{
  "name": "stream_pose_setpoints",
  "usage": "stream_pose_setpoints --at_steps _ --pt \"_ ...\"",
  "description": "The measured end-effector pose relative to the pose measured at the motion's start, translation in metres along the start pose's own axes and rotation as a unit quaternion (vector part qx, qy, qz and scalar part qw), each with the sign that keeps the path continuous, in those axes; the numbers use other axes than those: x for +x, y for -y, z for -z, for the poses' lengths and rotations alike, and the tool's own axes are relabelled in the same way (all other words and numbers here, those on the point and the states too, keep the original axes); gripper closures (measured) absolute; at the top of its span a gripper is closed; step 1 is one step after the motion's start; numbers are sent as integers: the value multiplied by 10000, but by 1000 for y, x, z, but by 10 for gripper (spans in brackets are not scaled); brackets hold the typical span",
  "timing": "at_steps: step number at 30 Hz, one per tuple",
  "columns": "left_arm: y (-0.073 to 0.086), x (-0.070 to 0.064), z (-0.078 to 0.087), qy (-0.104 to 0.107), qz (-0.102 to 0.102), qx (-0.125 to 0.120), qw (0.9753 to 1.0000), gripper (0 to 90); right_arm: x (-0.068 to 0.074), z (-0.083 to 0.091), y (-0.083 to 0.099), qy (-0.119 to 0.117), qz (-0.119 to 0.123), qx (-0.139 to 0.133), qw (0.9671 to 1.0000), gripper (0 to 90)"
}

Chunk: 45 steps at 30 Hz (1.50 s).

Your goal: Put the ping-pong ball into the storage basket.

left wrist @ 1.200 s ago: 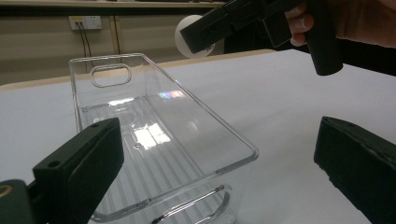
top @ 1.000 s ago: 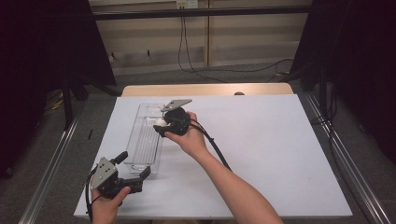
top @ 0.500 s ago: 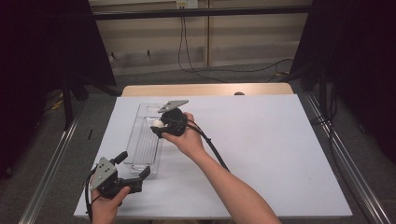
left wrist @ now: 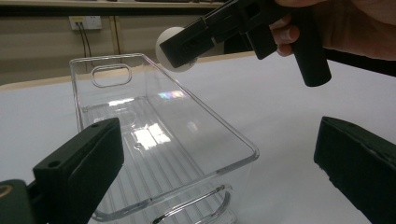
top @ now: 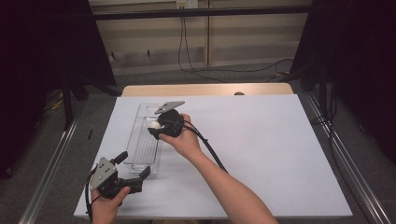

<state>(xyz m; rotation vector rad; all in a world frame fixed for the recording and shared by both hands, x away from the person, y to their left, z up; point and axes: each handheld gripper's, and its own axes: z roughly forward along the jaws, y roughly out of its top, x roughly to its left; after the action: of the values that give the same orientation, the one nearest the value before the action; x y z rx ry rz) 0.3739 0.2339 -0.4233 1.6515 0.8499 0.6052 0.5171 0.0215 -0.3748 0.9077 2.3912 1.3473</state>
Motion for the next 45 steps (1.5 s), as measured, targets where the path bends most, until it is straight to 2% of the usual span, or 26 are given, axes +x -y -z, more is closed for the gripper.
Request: stream_pose_setpoints --at_steps 22,23,25,30,36,38,41,45 --pt "0 -1 0 -4 7 9 10000 16 9 -17 4 -94 -19 54 9999 510" --pt "0 -2 -1 5 20 -10 10000 16 10 -18 4 -97 -30 45 9999 500" --pt "0 -2 -1 3 32 -16 10000 16 10 -17 4 -44 -38 -7 10000 403" --pt "0 -1 0 24 -24 14 10000 16 7 -9 3 -103 -14 -61 9999 354" --pt "0 0 0 4 -47 40 10000 16 -1 4 6 -123 -182 -260 9994 243" --pt "0 -2 0 4 14 8 10000 16 -5 9 9 -94 -197 -260 9994 214" --pt "0 -1 0 5 -58 35 10000 16 -9 14 13 -119 -275 -314 9991 194" --pt "0 -1 -1 -15 -12 12 10000 16 -13 21 17 -136 -283 -378 9988 165"
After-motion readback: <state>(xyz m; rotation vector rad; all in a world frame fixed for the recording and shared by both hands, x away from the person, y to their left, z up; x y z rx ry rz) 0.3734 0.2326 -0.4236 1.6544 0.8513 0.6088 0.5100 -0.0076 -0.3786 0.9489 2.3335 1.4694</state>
